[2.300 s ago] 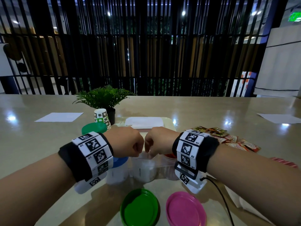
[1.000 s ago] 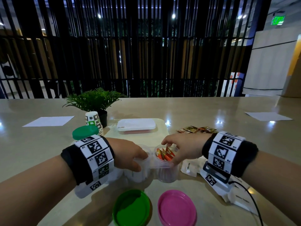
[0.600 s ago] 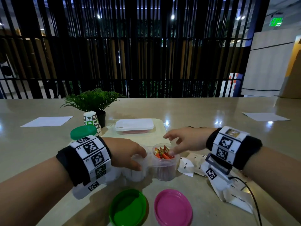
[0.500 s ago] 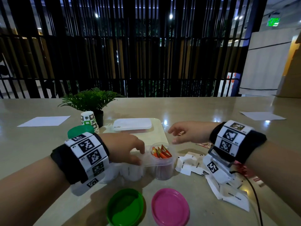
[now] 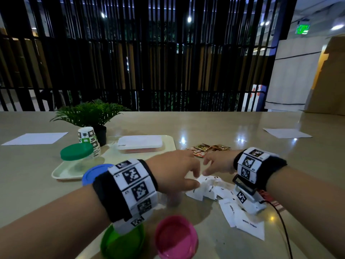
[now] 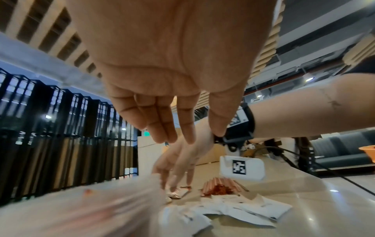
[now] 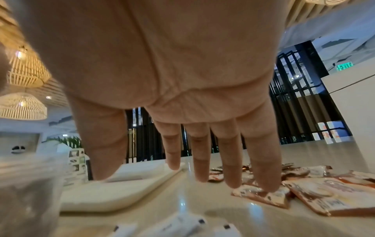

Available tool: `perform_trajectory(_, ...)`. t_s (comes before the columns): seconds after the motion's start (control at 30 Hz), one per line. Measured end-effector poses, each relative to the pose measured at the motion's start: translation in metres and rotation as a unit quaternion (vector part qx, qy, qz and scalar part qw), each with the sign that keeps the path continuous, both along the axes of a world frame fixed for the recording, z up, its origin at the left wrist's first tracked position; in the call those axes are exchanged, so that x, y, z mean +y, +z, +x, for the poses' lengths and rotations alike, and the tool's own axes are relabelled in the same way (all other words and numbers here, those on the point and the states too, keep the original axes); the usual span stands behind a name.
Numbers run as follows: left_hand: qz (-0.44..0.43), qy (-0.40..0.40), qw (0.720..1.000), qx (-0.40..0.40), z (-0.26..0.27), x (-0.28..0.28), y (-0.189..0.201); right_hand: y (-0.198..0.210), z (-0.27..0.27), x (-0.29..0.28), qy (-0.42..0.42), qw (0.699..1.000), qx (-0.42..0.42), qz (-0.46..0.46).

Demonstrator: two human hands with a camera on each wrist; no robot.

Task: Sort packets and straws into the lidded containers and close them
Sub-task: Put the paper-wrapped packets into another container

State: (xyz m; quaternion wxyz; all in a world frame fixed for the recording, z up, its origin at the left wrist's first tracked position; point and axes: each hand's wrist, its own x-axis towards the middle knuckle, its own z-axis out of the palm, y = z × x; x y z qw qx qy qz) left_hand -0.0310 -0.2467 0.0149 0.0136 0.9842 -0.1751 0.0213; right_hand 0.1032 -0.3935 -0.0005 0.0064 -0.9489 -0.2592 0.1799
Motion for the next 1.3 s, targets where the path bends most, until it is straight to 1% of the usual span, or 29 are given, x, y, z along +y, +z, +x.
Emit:
perform_trajectory(0.07, 0.015, -0.025, 0.999, 0.025, 0.006, -0.019, -0.009, -0.007, 0.002, 0.005, 0.0, 0.999, -0.009, -0.038)
perform_trajectory(0.17, 0.087, -0.029, 0.992, 0.09, 0.015, -0.04, -0.029, -0.019, 0.01, 0.009, 0.003, 0.997, -0.001, -0.077)
perform_trajectory(0.23, 0.125, -0.017, 0.984, 0.126, 0.019, -0.05, -0.042, -0.025, 0.013, 0.009, -0.001, 0.997, 0.001, -0.076)
perform_trajectory(0.27, 0.13, -0.006, 0.981, 0.142, 0.019, -0.053, -0.047, -0.028, 0.014, 0.009, -0.003, 0.998, 0.001, -0.067)
perform_trajectory(0.33, 0.119, 0.019, 0.978, 0.172, 0.02, -0.057, -0.052, -0.031, 0.016, 0.009, -0.006, 0.999, 0.004, -0.048)
perform_trajectory(0.4, 0.089, 0.03, 0.976, 0.196, 0.022, -0.059, -0.054, -0.03, 0.015, 0.009, 0.0, 0.999, 0.022, -0.028)
perform_trajectory(0.47, 0.058, 0.032, 0.974, 0.216, 0.024, -0.058, -0.054, -0.03, 0.015, 0.011, 0.004, 0.999, 0.043, -0.007)
perform_trajectory(0.57, 0.037, 0.026, 0.971, 0.236, 0.027, -0.056, -0.052, -0.032, 0.013, 0.013, 0.014, 0.999, 0.042, 0.012)
perform_trajectory(0.63, 0.043, 0.023, 0.969, 0.242, 0.028, -0.054, -0.051, -0.036, 0.012, 0.015, 0.02, 0.999, 0.037, 0.027)
perform_trajectory(0.77, 0.089, 0.03, 0.962, 0.255, 0.025, -0.052, -0.043, -0.041, 0.014, 0.017, 0.043, 0.997, 0.039, 0.045)
perform_trajectory(0.87, 0.083, 0.025, 0.96, 0.267, 0.027, -0.051, -0.043, -0.044, 0.016, 0.017, 0.067, 0.996, 0.033, 0.045)
perform_trajectory(0.93, 0.077, 0.022, 0.96, 0.269, 0.027, -0.051, -0.044, -0.046, 0.018, 0.017, 0.073, 0.995, 0.037, 0.062)
perform_trajectory(1.03, 0.093, 0.026, 0.964, 0.246, 0.027, -0.052, -0.046, -0.044, 0.019, 0.013, 0.077, 0.992, 0.033, 0.095)
perform_trajectory(1.13, 0.086, 0.023, 0.969, 0.23, 0.03, -0.05, -0.051, -0.038, 0.022, 0.006, 0.063, 0.988, 0.015, 0.138)
perform_trajectory(1.2, 0.067, 0.029, 0.973, 0.217, 0.031, -0.05, -0.052, -0.033, 0.026, 0.0, 0.044, 0.983, 0.016, 0.179)
perform_trajectory(1.3, 0.03, 0.042, 0.984, 0.173, 0.029, -0.05, -0.047, -0.023, 0.031, -0.009, 0.008, 0.966, 0.032, 0.257)
